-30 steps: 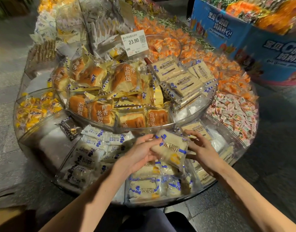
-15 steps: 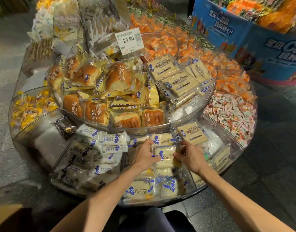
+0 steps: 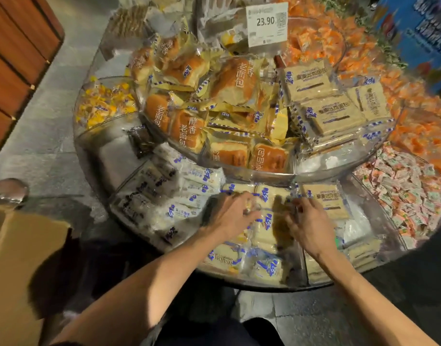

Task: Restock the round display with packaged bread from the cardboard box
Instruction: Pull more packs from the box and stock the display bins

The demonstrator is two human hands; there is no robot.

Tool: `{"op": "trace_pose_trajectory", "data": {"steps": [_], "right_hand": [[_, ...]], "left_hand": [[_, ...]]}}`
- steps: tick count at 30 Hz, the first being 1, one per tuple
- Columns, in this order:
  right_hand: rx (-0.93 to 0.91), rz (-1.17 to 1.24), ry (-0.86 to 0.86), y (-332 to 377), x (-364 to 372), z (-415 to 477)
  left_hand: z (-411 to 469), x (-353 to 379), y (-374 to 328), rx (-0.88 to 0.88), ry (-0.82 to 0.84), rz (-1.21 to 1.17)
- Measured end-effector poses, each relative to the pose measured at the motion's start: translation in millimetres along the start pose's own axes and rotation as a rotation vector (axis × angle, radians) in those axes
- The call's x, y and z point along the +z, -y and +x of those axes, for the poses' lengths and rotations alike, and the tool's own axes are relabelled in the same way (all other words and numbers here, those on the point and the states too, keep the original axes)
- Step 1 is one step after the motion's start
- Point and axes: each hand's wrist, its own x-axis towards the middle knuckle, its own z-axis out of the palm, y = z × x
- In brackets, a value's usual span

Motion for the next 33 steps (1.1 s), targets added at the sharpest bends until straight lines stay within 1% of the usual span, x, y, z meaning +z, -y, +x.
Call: {"op": "trace_pose_trajectory", "data": {"steps": [3, 5, 7, 9, 10, 11, 12, 13, 15, 16, 18, 19, 21, 23, 25, 28, 30, 32, 33], "right_hand": [[-0.136, -0.008, -0.052, 55, 3, 12], [-0.234, 0.013, -0.035, 107, 16, 14], [-0.327, 0.044, -0.005, 164, 38, 12], [-0.436, 0.092, 0.063, 233, 75, 3], [-0.505, 0.117, 0.128, 273, 97, -6], [-0.569, 0.139, 0.184, 313, 118, -16], [-0.637, 0.169, 0.229, 353, 141, -26], [-0.701, 0.192, 0.269, 393, 164, -37], [-0.816, 0.196, 0.347, 462, 207, -60], [-0.852, 0.177, 0.404, 490, 230, -66], [-0.891, 0.111, 0.554, 536, 273, -75], [-0.908, 0.081, 0.614, 556, 293, -77], [-0.883, 0.03, 0.736, 589, 331, -74], [-0.917, -0.044, 0.809, 619, 366, -67], [-0.92, -0.198, 0.89, 647, 403, -55], [-0.887, -0.393, 1.003, 681, 479, -32], [-0.861, -0.498, 1.063, 692, 530, -21], [-0.835, -0.551, 1.1, 694, 574, -12], [-0.81, -0.546, 1.116, 694, 593, -8]], "left_hand": [[-29, -57, 11, 0.041, -0.197, -0.077], [-55, -100, 34, 0.051, -0.33, -0.123], [-81, -139, 71, 0.01, -0.418, -0.211], [-119, -181, 125, -0.075, -0.528, -0.36], [-141, -202, 160, -0.099, -0.616, -0.372], [-166, -221, 197, -0.125, -0.71, -0.33], [-194, -239, 237, -0.192, -0.792, -0.262], [-222, -255, 276, -0.274, -0.855, -0.177], [-274, -275, 345, -0.421, -0.945, -0.151], [-291, -278, 381, -0.507, -0.944, -0.183], [-316, -276, 437, -0.674, -0.877, -0.313], [-323, -272, 464, -0.724, -0.851, -0.375], [-328, -265, 512, -0.817, -0.803, -0.497], [-326, -258, 552, -0.904, -0.76, -0.596], [-319, -248, 589, -0.995, -0.718, -0.667], [-306, -231, 637, -1.029, -0.708, -0.779], [-295, -222, 666, -1.038, -0.701, -0.787], [-282, -211, 700, -1.023, -0.691, -0.791], [-275, -205, 713, -1.012, -0.711, -0.817]]}}
